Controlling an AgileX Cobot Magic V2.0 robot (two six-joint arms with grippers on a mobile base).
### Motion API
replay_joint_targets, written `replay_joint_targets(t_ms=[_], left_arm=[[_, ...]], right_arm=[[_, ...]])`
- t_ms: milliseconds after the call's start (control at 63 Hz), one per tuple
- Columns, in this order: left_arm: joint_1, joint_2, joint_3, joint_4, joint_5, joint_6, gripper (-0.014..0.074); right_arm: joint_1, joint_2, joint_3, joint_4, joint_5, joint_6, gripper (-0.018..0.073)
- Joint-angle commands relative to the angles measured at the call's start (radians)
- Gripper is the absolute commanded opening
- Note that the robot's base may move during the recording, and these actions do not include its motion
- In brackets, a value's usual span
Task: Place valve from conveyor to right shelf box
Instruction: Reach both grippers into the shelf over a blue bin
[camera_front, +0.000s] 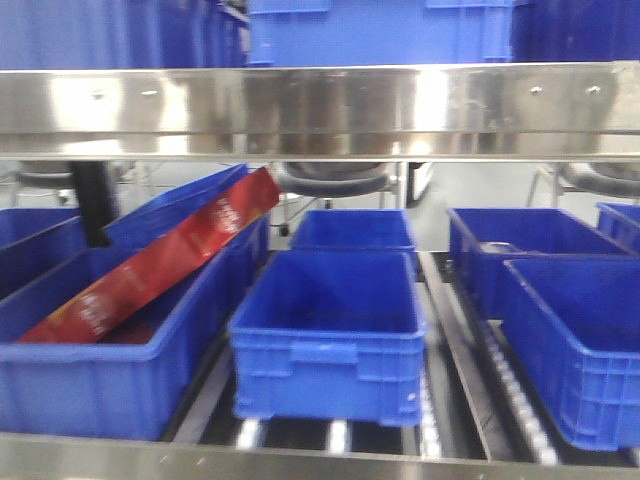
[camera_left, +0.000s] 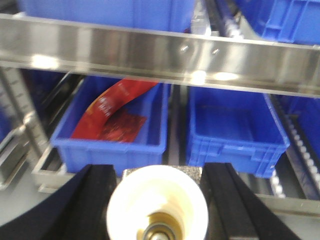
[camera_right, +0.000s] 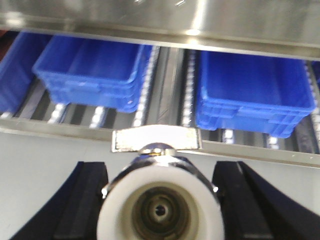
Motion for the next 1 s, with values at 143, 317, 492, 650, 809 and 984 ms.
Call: replay_joint_targets(t_ms=[143, 317, 492, 650, 809, 984], left_arm=[[0.0, -0.009, -0.007, -0.009, -0.05, 0.0, -0.0111], [0.0, -0.009, -0.007, -0.009, -0.05, 0.0, -0.0111], [0.0, -0.009, -0.007, -0.009, -0.05, 0.0, -0.0111], [0.0, -0.009, -0.007, -0.009, -0.05, 0.0, -0.0111], [0.0, -0.009, -0.007, -0.009, -0.05, 0.0, -0.0111], [0.0, -0.009, -0.007, -0.009, -0.05, 0.0, -0.0111]], right_arm=[[-0.006, -0.009, -0.006, -0.005, -0.06, -0.007, -0.0163], [-0.006, -0.009, -0.006, -0.005, -0.06, -0.007, -0.0163], [-0.006, -0.009, -0.006, -0.005, -0.06, -0.007, -0.0163], [-0.006, -0.009, -0.006, -0.005, -0.06, -0.007, -0.0163], [-0.006, -0.009, -0.006, -0.005, -0.06, -0.007, -0.0163], [-0.006, -0.009, -0.006, -0.005, -0.06, -0.007, -0.0163]])
